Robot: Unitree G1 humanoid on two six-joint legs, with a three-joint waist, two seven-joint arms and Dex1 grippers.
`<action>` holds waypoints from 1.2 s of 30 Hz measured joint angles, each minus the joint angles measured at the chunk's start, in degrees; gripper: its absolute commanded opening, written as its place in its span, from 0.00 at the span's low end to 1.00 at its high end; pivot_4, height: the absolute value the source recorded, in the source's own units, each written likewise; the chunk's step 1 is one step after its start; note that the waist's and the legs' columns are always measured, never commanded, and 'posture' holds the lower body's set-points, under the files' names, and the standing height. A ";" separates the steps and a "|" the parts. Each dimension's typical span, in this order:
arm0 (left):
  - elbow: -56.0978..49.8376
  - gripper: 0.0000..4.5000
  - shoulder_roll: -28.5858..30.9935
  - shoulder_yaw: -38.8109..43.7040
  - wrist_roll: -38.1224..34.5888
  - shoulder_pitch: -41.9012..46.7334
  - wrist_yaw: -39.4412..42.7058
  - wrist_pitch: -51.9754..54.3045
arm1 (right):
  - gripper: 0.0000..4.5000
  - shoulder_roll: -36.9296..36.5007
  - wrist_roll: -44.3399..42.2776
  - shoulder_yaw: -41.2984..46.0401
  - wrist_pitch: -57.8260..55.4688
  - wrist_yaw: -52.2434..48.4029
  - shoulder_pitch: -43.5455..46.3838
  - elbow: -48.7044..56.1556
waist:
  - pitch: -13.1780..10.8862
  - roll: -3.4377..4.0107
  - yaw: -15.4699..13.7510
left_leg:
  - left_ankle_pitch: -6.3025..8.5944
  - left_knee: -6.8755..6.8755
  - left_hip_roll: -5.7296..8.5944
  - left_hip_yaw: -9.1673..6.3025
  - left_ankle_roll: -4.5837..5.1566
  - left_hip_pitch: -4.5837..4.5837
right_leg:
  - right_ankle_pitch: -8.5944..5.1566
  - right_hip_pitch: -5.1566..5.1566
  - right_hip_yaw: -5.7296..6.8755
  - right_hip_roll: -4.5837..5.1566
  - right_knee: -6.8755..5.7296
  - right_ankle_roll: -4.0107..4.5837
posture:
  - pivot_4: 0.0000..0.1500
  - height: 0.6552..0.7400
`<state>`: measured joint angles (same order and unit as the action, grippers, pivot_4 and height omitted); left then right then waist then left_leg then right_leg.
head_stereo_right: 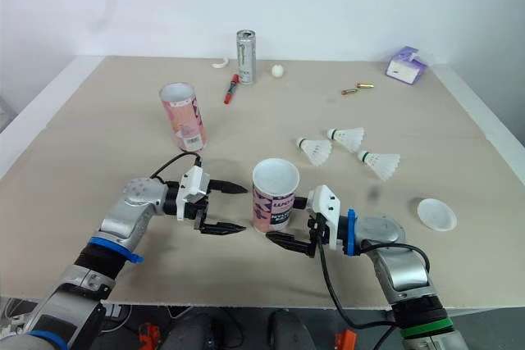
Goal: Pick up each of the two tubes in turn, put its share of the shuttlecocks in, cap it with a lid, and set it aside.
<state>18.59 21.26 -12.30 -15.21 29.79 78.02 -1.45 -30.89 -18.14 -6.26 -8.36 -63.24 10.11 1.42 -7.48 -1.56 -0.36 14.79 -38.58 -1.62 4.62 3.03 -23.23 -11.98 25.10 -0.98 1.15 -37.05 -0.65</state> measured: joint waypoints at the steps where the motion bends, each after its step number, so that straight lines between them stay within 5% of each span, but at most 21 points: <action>1: -0.27 0.99 0.04 0.10 -0.25 -0.08 0.00 0.18 | 1.00 0.26 0.12 -0.20 0.17 0.00 0.00 -0.22 | 0.00 0.00 0.00 | 0.00 0.00 0.00 -0.01 0.00 0.00 | 0.00 0.00 0.00 0.00 0.00 0.00 | 1.00 1.00; 22: -2.08 0.99 1.77 -0.19 -0.84 -2.46 0.85 -0.99 | 1.00 6.08 2.73 -4.35 2.90 2.25 3.53 -4.44 | 0.00 0.01 0.02 | -0.02 -0.02 0.01 0.02 -0.03 0.02 | 0.02 -0.01 -0.01 0.01 -0.03 0.02 | 1.00 1.00; 26: -1.86 1.00 1.76 -0.31 -0.48 -2.45 0.61 -1.10 | 0.76 5.87 2.86 -4.52 3.51 2.23 3.36 -4.58 | 0.00 0.01 0.02 | -0.02 -0.02 0.00 0.02 -0.03 0.02 | 0.02 -0.01 -0.01 0.01 -0.04 0.02 | 1.00 1.00; 36: -1.42 1.00 1.64 -0.45 -0.24 -2.05 -0.15 -1.29 | 0.76 5.71 2.50 -4.19 3.85 4.51 1.75 -3.21 | 0.00 0.01 0.02 | -0.02 -0.06 0.01 0.03 -0.03 0.03 | 0.04 -0.05 -0.02 0.02 -0.04 -0.02 | 1.00 1.00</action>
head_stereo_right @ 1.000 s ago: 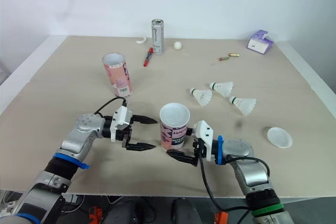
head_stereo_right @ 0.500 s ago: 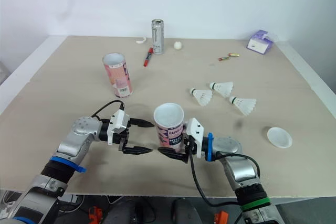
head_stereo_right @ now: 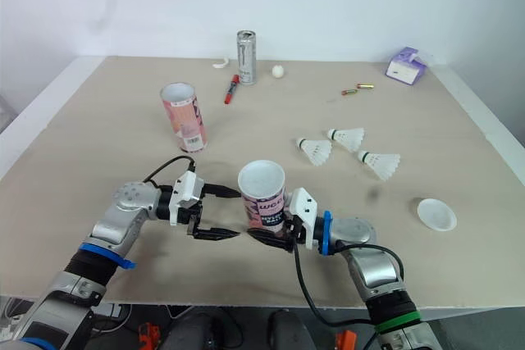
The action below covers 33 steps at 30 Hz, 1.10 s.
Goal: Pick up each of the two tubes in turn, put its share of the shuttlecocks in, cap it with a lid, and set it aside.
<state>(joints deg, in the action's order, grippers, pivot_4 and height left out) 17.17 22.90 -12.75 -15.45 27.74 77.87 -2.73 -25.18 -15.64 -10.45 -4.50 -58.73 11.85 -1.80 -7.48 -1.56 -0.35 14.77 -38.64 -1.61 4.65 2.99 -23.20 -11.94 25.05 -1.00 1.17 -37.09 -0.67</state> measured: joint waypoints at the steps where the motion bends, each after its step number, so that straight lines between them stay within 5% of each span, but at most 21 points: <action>1: 0.15 1.00 -0.09 -0.06 0.06 0.11 0.00 -0.06 | 0.76 -0.15 -0.08 0.37 -0.31 0.54 -0.79 0.99 | 0.00 0.00 -0.01 | 0.00 0.00 0.00 0.00 0.00 0.00 | 0.00 0.00 0.00 0.00 0.00 0.00 | 1.00 1.00; 6: 0.33 1.00 -0.71 -0.29 0.25 0.74 0.04 -0.08 | 0.76 -0.55 -4.29 6.09 -4.34 5.02 -5.37 9.85 | 0.00 0.00 -0.08 | 0.00 0.00 0.02 -0.01 0.00 -0.04 | 0.00 0.01 0.01 0.03 0.00 0.00 | 1.00 1.00; 14: -1.99 1.00 -1.46 -1.16 -0.78 1.34 1.43 2.69 | 0.76 1.08 -17.50 31.97 -13.06 26.01 -12.06 23.80 | 0.00 0.01 -0.21 | -0.01 0.00 0.08 -0.06 -0.03 -0.05 | -0.01 -0.02 0.04 0.10 0.00 -0.03 | 1.00 1.00; 16: -4.27 1.00 -1.41 -1.74 -1.38 1.31 2.18 4.27 | 0.76 1.09 -18.05 42.16 -12.46 32.81 -13.12 20.67 | 0.00 0.01 -0.22 | -0.01 0.00 0.15 -0.04 -0.03 -0.04 | -0.02 -0.06 -0.01 0.15 0.01 -0.06 | 1.00 1.00; 23: -9.09 1.00 -1.37 -3.09 -1.55 0.29 2.40 7.03 | 0.76 1.03 -11.64 55.05 -7.42 48.62 -12.94 4.65 | 0.03 0.15 0.29 | -0.02 0.05 0.07 0.07 0.00 0.11 | -0.08 -0.05 -0.20 -0.01 0.00 -0.09 | 1.00 1.00; 33: -9.93 1.00 -1.49 -3.07 -1.56 0.02 1.29 7.71 | 0.76 -4.10 -9.48 55.95 -8.08 54.40 -7.86 -17.44 | -0.03 0.69 1.57 | -0.18 0.08 0.11 0.37 0.27 0.36 | -0.01 -0.14 -0.93 -0.17 0.00 -0.15 | 1.00 1.00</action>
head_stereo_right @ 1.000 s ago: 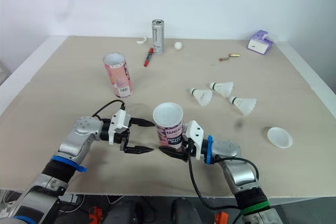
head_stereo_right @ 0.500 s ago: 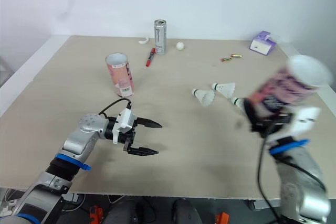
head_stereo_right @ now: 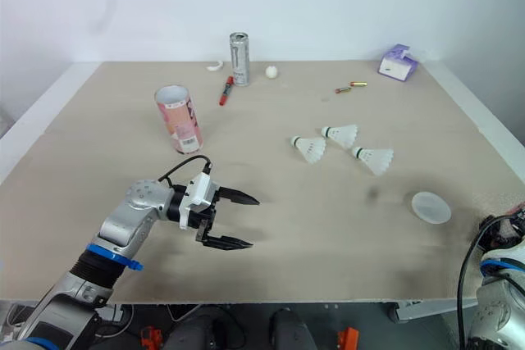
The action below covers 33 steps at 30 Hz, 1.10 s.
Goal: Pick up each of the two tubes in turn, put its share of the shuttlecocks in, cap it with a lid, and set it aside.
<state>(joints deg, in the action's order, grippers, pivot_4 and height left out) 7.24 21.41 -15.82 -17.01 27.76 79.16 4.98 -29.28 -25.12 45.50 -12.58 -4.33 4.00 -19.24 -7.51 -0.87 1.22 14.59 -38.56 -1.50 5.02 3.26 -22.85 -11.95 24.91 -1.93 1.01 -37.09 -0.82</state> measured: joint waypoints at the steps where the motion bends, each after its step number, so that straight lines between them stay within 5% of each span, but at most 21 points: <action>1: -0.01 1.00 -0.06 0.00 0.00 0.01 -0.03 0.01 | 0.76 -0.50 0.19 -0.23 0.43 -0.40 0.87 -1.42 | -0.01 -0.02 0.02 | 0.00 -0.01 0.01 0.02 0.00 0.02 | 0.01 -0.02 -0.06 -0.02 0.00 -0.03 | 1.00 1.00; 22: -0.12 1.00 -0.39 0.00 0.00 0.36 -0.17 0.47 | 0.76 -1.21 1.20 -4.65 3.20 -3.73 5.17 -5.44 | -0.02 -0.03 0.15 | 0.01 0.07 0.09 0.24 0.00 0.07 | -0.02 0.03 -0.74 -0.17 0.01 -0.28 | 1.00 1.00; 24: -0.12 1.00 -0.40 0.00 0.00 0.36 -0.28 0.51 | 0.94 -1.21 1.31 -4.82 3.34 -3.08 5.14 -5.45 | -0.02 -0.03 0.16 | 0.01 0.07 0.09 0.23 0.00 0.07 | -0.02 0.02 -0.74 -0.17 0.01 -0.28 | 1.00 1.00; 26: -0.12 1.00 -0.44 0.00 -0.01 0.36 -0.32 0.53 | 0.99 -1.21 1.46 -4.90 3.37 -3.12 4.88 -5.45 | -0.02 -0.03 0.16 | 0.01 0.06 0.10 0.23 0.00 0.07 | -0.02 0.02 -0.74 -0.18 0.01 -0.28 | 1.00 1.00; 33: -0.14 1.00 -0.82 0.02 -1.61 0.45 -0.12 1.24 | 0.99 -0.99 1.60 -4.90 2.50 -3.00 0.90 -1.65 | -0.03 -0.04 0.05 | 0.01 0.07 0.13 0.18 0.00 0.00 | -0.09 0.03 -0.73 -0.16 0.02 -0.32 | 1.00 1.00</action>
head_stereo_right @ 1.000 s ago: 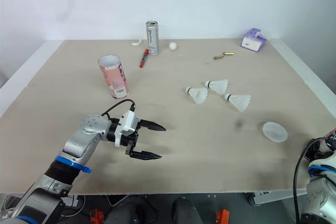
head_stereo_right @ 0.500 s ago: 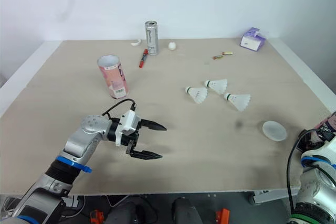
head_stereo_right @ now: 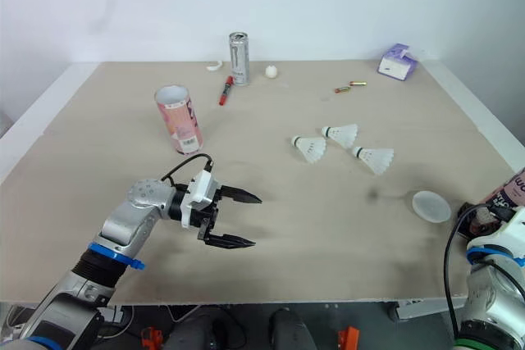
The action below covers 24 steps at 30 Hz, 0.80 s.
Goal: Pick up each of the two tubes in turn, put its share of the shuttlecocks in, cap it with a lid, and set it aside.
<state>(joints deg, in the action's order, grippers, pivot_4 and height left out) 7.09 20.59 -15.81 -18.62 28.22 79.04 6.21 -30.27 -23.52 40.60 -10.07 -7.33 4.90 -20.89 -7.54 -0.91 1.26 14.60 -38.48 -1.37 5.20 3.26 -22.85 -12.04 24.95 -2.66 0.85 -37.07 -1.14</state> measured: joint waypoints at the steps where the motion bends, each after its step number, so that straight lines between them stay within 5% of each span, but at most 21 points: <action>1: 0.00 1.00 -0.10 0.02 -0.16 0.02 -0.01 -0.01 | 0.99 0.67 -0.04 -0.01 -0.83 0.14 -2.14 2.76 | 0.00 0.00 -0.02 | 0.00 0.03 0.02 -0.04 0.00 -0.01 | -0.02 0.00 0.00 0.00 0.00 -0.03 | 1.00 1.00; 18: 1.48 1.00 -2.07 0.25 -0.55 1.23 0.05 -0.80 | 0.99 9.22 -5.82 1.70 -14.01 3.25 -24.79 38.35 | 0.01 0.04 -0.04 | 0.01 0.08 -0.01 -0.09 -0.01 -0.08 | -0.10 0.10 0.04 -0.01 0.00 0.04 | 1.00 1.00; 24: 4.43 1.00 -4.22 2.33 -1.48 1.11 -2.68 -2.79 | 0.99 6.64 -4.52 -5.24 -12.50 -6.67 -32.66 49.48 | -0.02 0.00 0.10 | 0.01 0.05 -0.05 -0.05 -0.01 -0.07 | -0.08 0.11 0.04 -0.03 0.00 0.01 | 1.00 1.00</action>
<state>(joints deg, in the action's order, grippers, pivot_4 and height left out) 11.52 16.37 -13.48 -20.10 29.32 76.37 3.42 -23.64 -28.04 35.36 -22.57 -14.00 -27.76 28.59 -7.56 -0.91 1.36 14.61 -38.44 -1.42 5.14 3.25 -22.92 -12.12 25.06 -2.62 0.82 -37.07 -1.13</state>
